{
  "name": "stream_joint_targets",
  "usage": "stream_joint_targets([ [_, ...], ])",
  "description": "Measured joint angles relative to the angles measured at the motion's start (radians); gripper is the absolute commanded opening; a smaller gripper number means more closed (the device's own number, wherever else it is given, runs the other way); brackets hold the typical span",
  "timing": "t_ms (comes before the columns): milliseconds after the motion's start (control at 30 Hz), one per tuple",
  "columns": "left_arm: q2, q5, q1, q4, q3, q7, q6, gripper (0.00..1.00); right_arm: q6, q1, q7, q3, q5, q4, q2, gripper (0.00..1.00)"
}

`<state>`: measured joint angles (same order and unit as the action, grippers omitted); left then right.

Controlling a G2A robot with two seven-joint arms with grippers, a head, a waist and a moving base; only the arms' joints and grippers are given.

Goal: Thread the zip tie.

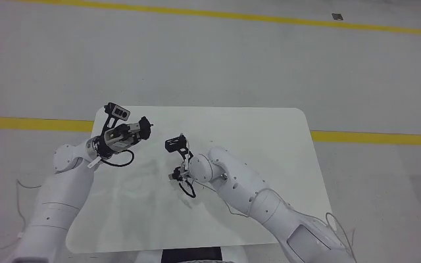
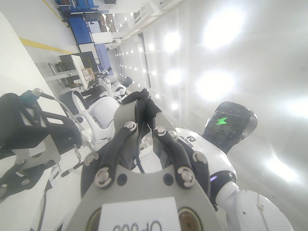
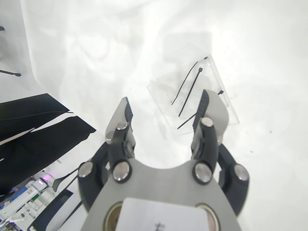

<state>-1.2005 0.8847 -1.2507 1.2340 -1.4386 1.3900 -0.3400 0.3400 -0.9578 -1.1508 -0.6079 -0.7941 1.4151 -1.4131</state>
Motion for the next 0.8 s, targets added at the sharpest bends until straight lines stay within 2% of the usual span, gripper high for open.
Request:
stream_joint_targets([
  [167,0.000,0.000,0.000,0.000,0.000,0.000,0.000,0.00,0.000,-0.027,-0.009,-0.023,-0.053,0.001,-0.015,0.07],
  [400,0.000,0.000,0.000,0.000,0.000,0.000,0.000,0.00,0.000,-0.052,-0.025,-0.039,-0.141,-0.022,-0.045,0.06],
  [667,0.000,0.000,0.000,0.000,0.000,0.000,0.000,0.00,0.000,-0.062,-0.032,-0.044,-0.238,-0.080,-0.088,0.17],
  [800,0.000,0.000,0.000,0.000,0.000,0.000,0.000,0.00,0.000,-0.067,-0.037,-0.052,-0.290,-0.110,-0.111,0.18],
])
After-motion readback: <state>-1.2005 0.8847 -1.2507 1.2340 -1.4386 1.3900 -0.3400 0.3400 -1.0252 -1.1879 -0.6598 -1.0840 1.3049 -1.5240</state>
